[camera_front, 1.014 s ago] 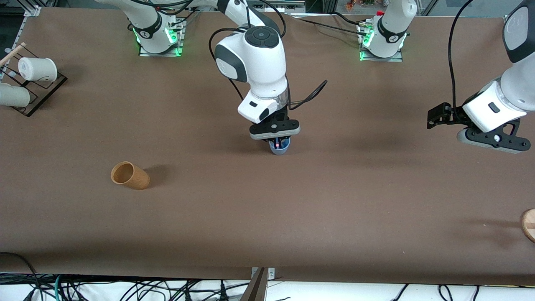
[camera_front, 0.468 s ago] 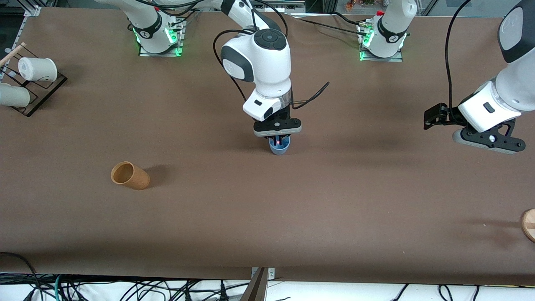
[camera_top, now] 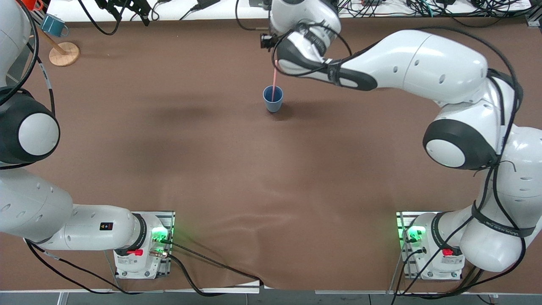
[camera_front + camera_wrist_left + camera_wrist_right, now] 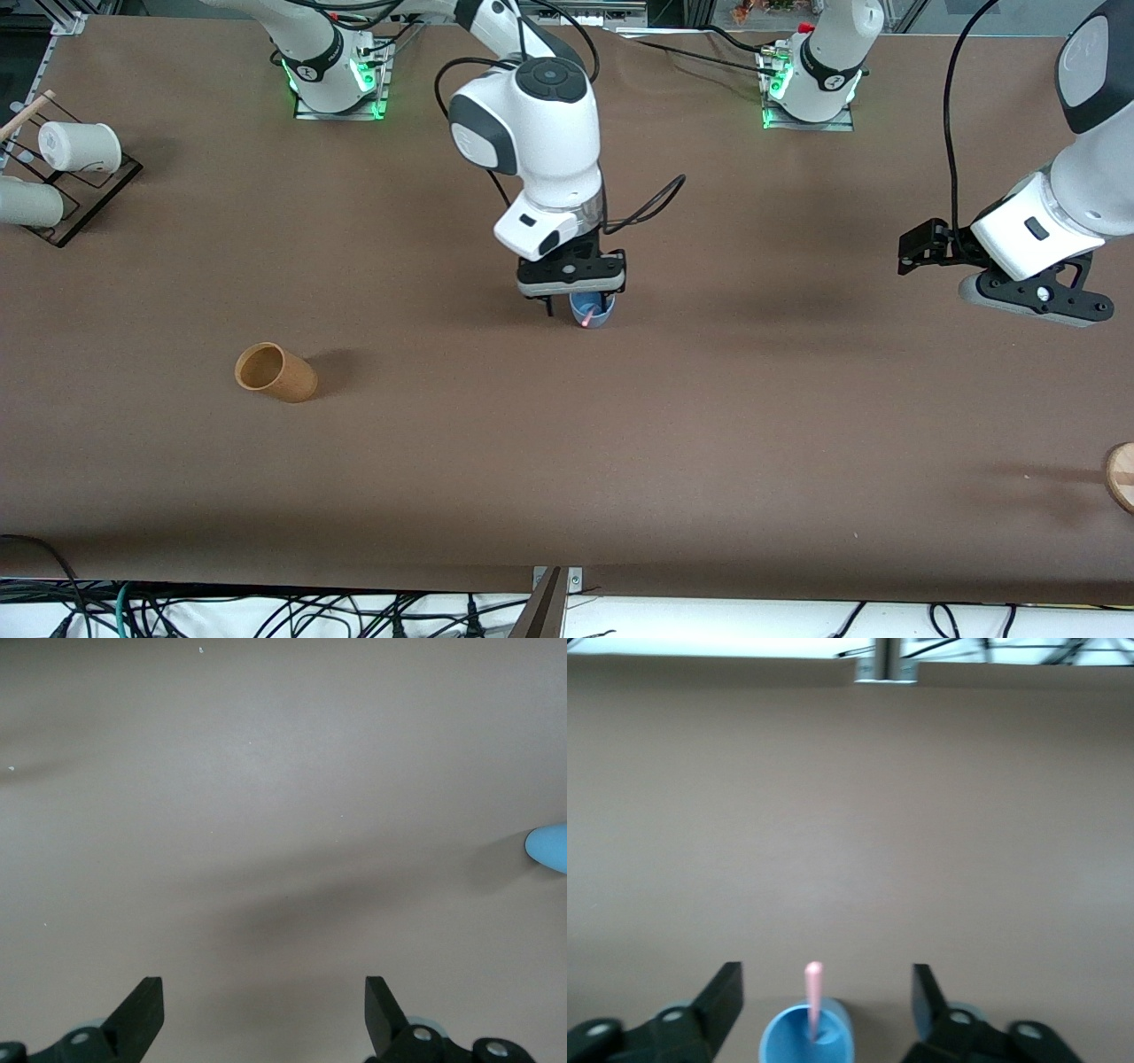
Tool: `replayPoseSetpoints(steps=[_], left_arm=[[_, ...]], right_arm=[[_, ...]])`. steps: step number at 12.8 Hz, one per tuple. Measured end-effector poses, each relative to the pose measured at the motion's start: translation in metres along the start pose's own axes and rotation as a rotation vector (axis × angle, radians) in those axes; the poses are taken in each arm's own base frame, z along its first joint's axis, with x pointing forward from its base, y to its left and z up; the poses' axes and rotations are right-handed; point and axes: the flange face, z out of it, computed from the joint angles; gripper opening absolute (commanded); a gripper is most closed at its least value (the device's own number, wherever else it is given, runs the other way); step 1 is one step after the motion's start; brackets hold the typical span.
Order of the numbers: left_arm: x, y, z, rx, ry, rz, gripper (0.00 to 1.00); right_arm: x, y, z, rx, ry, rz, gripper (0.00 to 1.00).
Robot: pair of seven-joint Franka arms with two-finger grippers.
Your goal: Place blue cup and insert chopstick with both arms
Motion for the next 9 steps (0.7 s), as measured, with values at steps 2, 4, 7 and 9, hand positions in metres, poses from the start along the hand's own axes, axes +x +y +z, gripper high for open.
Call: replayPoseSetpoints(steps=[2, 4, 7, 9], left_arm=[[0.000, 0.000, 0.000, 0.000, 0.000, 0.000, 1.00], [0.000, 0.000, 0.000, 0.000, 0.000, 0.000, 1.00], [0.000, 0.000, 0.000, 0.000, 0.000, 0.000, 1.00], [0.000, 0.001, 0.000, 0.000, 0.000, 0.001, 1.00]], right_arm=[[0.027, 0.044, -0.013, -0.021, -0.063, 0.021, 1.00], [0.050, 0.101, -0.018, -0.018, -0.157, 0.024, 1.00], [0.075, 0.192, -0.032, -0.009, -0.267, 0.010, 1.00], [0.084, 0.247, -0.054, 0.000, -0.323, -0.034, 1.00]])
